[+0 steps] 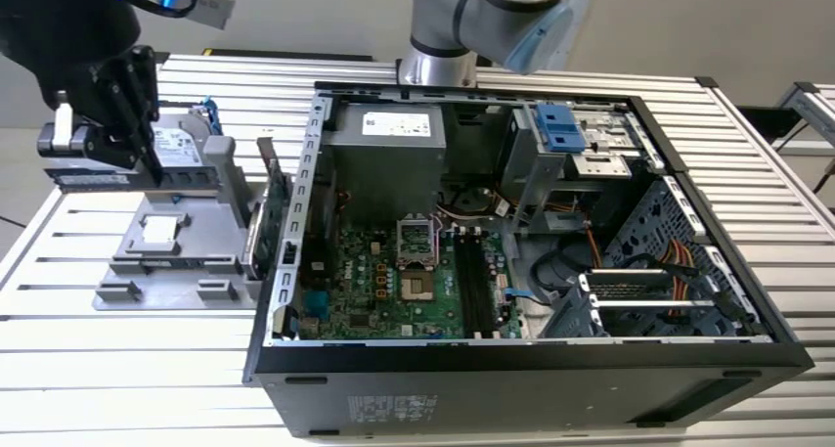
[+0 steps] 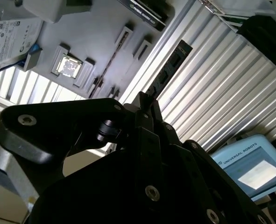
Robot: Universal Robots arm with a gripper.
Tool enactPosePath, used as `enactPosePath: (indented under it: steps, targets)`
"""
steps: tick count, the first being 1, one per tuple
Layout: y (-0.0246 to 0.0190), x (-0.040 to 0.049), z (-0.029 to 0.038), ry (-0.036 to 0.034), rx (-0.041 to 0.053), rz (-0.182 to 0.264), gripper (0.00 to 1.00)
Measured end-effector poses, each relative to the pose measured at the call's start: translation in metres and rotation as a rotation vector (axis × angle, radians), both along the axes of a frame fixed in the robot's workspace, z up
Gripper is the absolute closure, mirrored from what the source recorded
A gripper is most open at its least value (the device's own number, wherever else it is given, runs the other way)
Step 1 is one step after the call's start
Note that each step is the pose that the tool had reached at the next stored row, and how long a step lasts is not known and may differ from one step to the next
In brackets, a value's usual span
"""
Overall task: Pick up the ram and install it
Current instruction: 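Pick up the ram and move it above insertion slot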
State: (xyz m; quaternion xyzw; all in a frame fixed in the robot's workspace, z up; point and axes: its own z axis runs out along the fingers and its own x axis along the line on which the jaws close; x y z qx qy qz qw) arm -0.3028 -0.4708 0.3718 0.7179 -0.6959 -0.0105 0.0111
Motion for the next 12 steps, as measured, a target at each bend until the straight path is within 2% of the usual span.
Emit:
enactPosePath:
  steps: [12]
  targets:
    - [0.0001,0.0174,0.0000,0.0000,0.0001,0.000,1.00]
